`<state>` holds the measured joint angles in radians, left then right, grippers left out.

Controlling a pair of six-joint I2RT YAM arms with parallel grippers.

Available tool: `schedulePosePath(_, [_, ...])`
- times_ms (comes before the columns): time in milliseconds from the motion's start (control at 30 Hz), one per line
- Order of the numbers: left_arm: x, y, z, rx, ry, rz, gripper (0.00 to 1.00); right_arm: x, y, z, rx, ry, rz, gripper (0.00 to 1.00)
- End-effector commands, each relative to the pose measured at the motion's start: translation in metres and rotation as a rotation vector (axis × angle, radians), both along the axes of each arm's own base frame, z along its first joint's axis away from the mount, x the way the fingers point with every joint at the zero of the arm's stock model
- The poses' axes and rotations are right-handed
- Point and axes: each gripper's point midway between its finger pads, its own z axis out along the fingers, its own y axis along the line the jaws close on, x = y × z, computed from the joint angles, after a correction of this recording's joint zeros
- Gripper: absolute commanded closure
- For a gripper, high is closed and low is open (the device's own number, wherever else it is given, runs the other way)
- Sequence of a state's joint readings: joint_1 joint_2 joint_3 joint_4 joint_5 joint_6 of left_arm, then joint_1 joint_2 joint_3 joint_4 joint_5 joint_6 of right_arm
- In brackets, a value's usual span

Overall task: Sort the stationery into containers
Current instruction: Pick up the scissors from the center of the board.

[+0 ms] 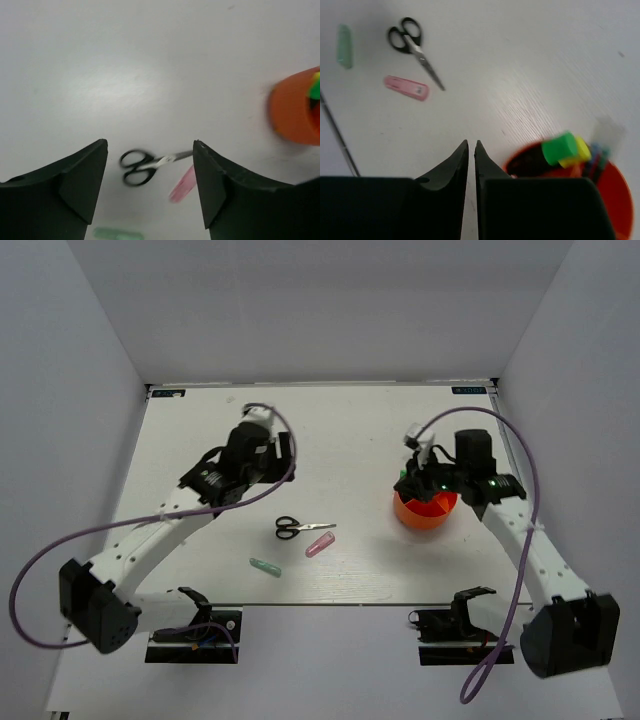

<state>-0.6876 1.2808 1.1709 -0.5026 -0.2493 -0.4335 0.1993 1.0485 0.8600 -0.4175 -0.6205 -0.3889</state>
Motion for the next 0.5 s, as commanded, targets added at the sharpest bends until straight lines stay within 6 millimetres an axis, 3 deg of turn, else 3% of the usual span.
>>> schedulePosePath(0, [-0.059,0.07,-0.059,0.08,0.244,0.057,0.19,-0.033,0.051,0.019,0.034,0.029,0.341,0.87])
schedulePosePath(33, [-0.064,0.081,-0.063,0.088,0.248,0.071,0.12,-0.037,0.065,0.009,0.007,0.055,0.399,0.82])
schedulePosePath(67, [-0.064,0.093,-0.067,0.076,0.257,0.1,0.1,-0.037,0.072,0.007,-0.008,0.057,0.422,0.69])
schedulePosePath(100, [-0.071,0.109,-0.078,0.072,0.274,0.131,0.1,-0.04,0.092,-0.006,-0.058,0.092,0.475,0.62])
schedulePosePath(133, [-0.074,0.122,-0.077,0.058,0.267,0.164,0.1,-0.042,0.1,-0.01,-0.074,0.11,0.488,0.55])
schedulePosePath(167, [-0.077,0.131,-0.08,0.038,0.268,0.185,0.12,-0.041,0.104,-0.015,-0.104,0.12,0.486,0.55])
schedulePosePath(200, [-0.079,0.135,-0.083,0.032,0.273,0.192,0.17,-0.048,0.126,-0.029,-0.139,0.16,0.538,0.55])
schedulePosePath(233, [-0.085,0.137,-0.083,0.009,0.262,0.184,0.26,-0.039,0.134,-0.026,-0.153,0.162,0.496,0.61])
schedulePosePath(267, [-0.087,0.145,-0.089,0.007,0.27,0.207,0.68,-0.029,0.142,-0.022,-0.176,0.136,0.467,0.79])
schedulePosePath(300, [-0.086,0.149,-0.09,-0.005,0.261,0.224,0.89,-0.03,0.153,-0.032,-0.206,0.158,0.472,0.9])
schedulePosePath(333, [-0.09,0.155,-0.096,-0.001,0.247,0.245,1.0,-0.021,0.163,-0.038,-0.245,0.172,0.424,0.98])
schedulePosePath(400, [-0.09,0.159,-0.099,0.005,0.231,0.258,1.0,-0.019,0.185,-0.04,-0.273,0.175,0.419,1.0])
schedulePosePath(433, [-0.092,0.162,-0.103,0.002,0.228,0.272,0.99,-0.004,0.195,-0.032,-0.28,0.166,0.37,1.0])
schedulePosePath(467, [-0.094,0.164,-0.105,0.001,0.233,0.279,0.91,-0.008,0.203,-0.045,-0.31,0.191,0.377,1.0])
